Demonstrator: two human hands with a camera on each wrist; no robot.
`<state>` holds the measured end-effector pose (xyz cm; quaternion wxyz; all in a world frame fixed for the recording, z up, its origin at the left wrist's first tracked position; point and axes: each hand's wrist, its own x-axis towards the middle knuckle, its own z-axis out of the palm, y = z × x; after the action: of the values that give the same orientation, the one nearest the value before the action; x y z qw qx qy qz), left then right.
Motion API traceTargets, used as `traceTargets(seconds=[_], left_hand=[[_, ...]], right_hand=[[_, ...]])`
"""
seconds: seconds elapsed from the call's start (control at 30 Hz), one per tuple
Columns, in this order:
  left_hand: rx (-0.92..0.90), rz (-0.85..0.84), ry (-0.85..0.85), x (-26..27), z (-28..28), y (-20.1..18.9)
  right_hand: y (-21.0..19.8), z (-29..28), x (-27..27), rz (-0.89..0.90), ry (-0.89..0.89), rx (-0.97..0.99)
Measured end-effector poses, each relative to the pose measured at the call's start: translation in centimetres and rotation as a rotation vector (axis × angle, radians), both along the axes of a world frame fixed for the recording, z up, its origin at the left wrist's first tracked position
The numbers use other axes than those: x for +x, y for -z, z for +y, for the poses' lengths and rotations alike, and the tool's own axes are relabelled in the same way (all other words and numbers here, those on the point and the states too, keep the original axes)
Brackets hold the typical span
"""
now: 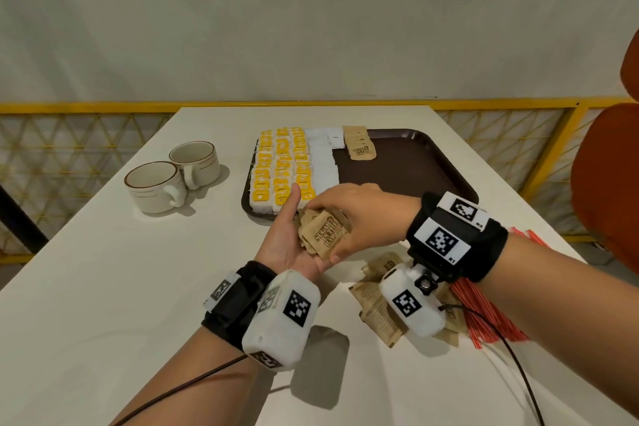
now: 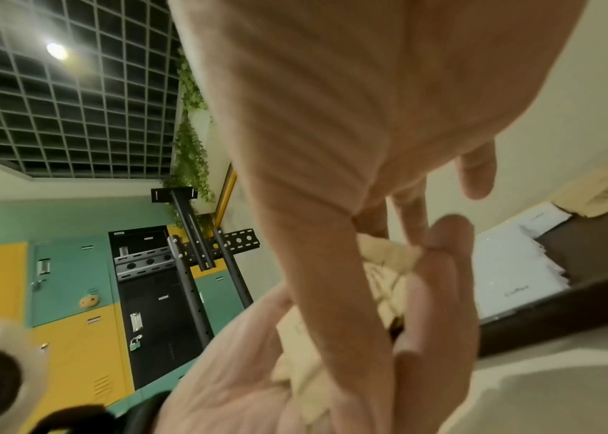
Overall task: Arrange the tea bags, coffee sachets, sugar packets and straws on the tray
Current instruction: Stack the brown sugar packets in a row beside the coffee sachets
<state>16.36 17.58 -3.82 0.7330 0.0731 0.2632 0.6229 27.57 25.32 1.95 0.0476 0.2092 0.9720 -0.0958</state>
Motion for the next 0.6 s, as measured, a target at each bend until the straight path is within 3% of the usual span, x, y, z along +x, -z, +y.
traceTargets(seconds=[0.13,0.3,0.4,0.6], left_hand=[[-0.005,0.075,-0.016,-0.2,0.2,0.4],[0.055,0.001,-0.051,0.0,0.1,0.3],[0.064,0.054,-0.005,-0.2,0.0,0.4],[0.026,0.088,-0.088,-0.1,0.6,0.7]], right_hand=[[0.4,0.2,-0.1,0.094,0.017,-0.106],[0.6,-0.1,-0.2,0.069,-0.088,-0.047],[1.0,-0.1,-0.7,0.079,-0.099,-0.044],[1.1,0.8,-0.8,0.147,-0.069,-0.239]])
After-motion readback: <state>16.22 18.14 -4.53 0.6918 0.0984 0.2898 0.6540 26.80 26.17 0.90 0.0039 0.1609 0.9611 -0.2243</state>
